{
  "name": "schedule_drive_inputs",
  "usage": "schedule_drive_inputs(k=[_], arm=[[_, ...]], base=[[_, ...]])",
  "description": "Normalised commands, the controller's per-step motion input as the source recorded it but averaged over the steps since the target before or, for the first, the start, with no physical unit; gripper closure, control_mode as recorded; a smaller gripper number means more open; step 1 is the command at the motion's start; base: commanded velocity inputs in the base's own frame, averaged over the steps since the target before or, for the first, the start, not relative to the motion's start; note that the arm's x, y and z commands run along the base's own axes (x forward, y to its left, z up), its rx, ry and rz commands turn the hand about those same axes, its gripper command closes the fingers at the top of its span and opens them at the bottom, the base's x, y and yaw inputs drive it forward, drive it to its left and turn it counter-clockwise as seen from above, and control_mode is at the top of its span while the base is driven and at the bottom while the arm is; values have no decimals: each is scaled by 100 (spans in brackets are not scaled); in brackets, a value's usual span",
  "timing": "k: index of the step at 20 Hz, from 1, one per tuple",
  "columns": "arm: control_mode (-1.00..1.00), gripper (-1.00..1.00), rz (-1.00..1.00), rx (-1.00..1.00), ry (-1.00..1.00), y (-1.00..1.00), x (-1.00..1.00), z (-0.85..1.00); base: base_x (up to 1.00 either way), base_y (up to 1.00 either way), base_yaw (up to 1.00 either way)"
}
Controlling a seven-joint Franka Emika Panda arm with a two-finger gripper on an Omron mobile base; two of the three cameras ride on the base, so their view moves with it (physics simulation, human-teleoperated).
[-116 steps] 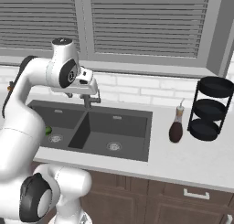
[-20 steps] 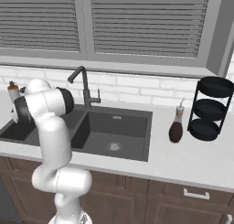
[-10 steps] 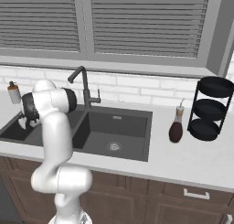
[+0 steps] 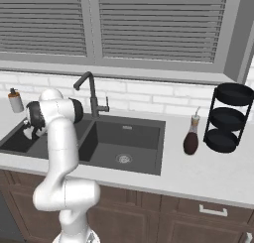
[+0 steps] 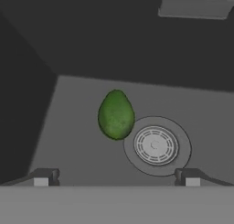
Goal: Pick the avocado from the sink and place it in the bowl. Then pick the bowl and place it in the microwave. Then close the microwave door and press the start button.
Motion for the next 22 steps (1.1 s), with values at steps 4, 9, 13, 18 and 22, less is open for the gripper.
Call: schedule_drive_inputs(k=[4,9,13,18,22], arm=[[-100,-100,-5,0,0,16,31,-23],[-100,-100,-4,0,5,0,6,-43],[-100,-100,-2,0,6,-2,3,-34],[-100,-100,0,0,1,0,7,-28],[-100,-100,0,0,0,0,12,-26]], base=[[0,0,0],[0,0,0],[0,0,0],[0,0,0],[0,0,0]])
